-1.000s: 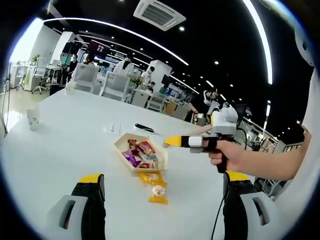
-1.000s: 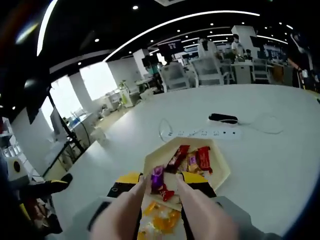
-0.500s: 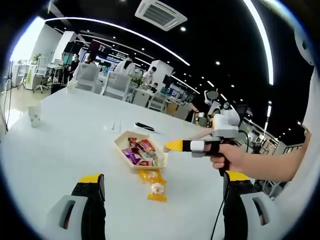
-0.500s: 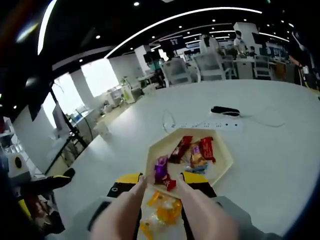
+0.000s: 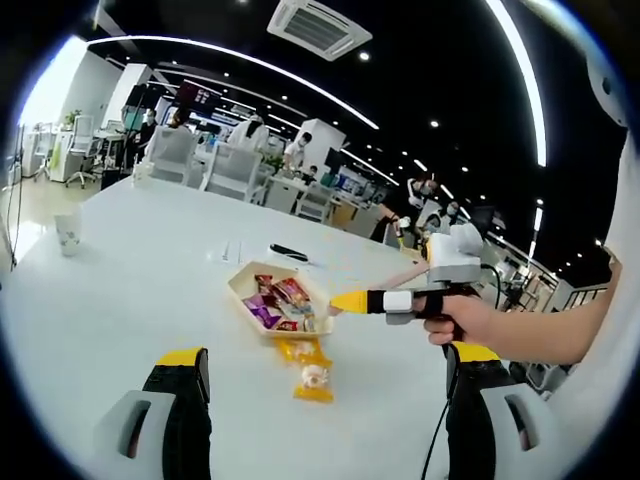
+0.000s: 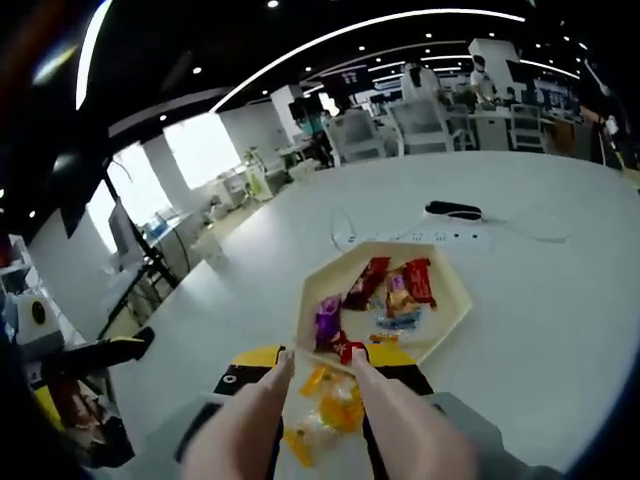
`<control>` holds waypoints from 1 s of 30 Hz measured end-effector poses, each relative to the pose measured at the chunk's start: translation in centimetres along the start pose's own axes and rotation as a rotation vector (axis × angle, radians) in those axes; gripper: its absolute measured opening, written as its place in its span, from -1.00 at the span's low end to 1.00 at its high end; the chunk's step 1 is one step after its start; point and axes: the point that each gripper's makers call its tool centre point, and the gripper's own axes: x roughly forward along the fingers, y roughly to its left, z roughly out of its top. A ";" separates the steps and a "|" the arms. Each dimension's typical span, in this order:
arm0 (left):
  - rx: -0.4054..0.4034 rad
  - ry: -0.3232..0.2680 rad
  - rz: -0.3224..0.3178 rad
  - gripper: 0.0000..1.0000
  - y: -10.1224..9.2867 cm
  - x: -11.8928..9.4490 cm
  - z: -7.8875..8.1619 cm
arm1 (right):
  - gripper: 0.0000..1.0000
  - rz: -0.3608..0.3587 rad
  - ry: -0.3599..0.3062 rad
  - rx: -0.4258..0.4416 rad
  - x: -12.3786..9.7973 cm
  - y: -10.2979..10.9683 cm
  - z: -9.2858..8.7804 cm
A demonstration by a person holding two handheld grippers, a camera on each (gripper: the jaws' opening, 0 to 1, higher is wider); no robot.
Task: Place the target food into the container with the food tongs after gripping and lifting it, then release it inside without dropping or visibly crushing the food.
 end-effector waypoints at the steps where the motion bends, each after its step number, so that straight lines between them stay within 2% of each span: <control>1: 0.000 0.000 0.000 0.99 0.0 0.0 0.0 | -0.41 0.001 0.001 -0.002 0.0 0.1 -0.1; 24: 0.000 0.010 -0.001 0.98 -0.1 -0.3 -0.5 | -0.41 -0.016 0.026 0.010 -0.1 0.1 -2.1; 30: 0.001 0.018 -0.004 0.98 -0.2 -0.3 -0.7 | -0.41 -0.006 0.055 -0.005 0.1 0.5 -3.3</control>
